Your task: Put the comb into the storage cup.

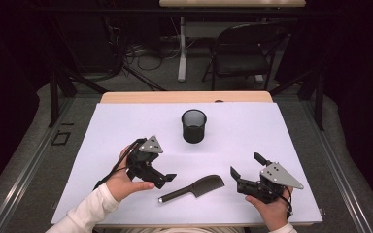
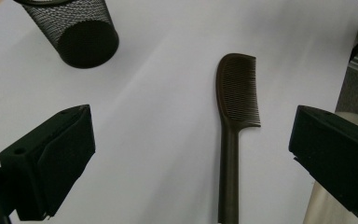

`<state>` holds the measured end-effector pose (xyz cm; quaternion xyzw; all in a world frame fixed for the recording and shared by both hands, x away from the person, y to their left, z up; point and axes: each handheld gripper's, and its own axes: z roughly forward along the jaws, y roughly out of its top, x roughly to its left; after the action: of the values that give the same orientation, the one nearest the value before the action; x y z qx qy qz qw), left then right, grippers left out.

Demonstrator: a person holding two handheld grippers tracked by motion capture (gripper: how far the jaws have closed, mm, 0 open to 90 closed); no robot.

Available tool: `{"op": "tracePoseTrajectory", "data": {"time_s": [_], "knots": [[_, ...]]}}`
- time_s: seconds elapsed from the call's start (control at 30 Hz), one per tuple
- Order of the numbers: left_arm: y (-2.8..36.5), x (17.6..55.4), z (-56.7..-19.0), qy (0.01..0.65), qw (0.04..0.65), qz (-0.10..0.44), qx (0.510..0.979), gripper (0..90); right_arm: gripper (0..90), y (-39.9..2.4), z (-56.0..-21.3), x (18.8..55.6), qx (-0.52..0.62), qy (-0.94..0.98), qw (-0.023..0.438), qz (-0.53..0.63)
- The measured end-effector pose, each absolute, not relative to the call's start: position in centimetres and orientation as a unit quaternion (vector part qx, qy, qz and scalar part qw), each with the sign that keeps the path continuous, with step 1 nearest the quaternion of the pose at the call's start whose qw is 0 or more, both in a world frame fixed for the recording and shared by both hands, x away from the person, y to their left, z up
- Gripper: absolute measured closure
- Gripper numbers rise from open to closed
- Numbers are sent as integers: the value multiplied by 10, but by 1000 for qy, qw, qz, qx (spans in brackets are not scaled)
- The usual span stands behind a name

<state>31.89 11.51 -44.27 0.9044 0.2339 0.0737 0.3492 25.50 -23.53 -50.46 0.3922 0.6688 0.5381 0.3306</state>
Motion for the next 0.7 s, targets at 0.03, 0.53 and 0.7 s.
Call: {"op": "tracePoseTrajectory", "data": {"time_s": [0.03,0.53,0.7], "knots": [[113,319,-443,232,345,74,906,5,88,-235,-505,255,392,669,331,538],[89,322,-447,209,301,62,928,6,103,-235,-505,255,388,672,330,537],[86,323,-449,206,294,63,931,6,105,-235,-505,255,388,672,330,537]]}}
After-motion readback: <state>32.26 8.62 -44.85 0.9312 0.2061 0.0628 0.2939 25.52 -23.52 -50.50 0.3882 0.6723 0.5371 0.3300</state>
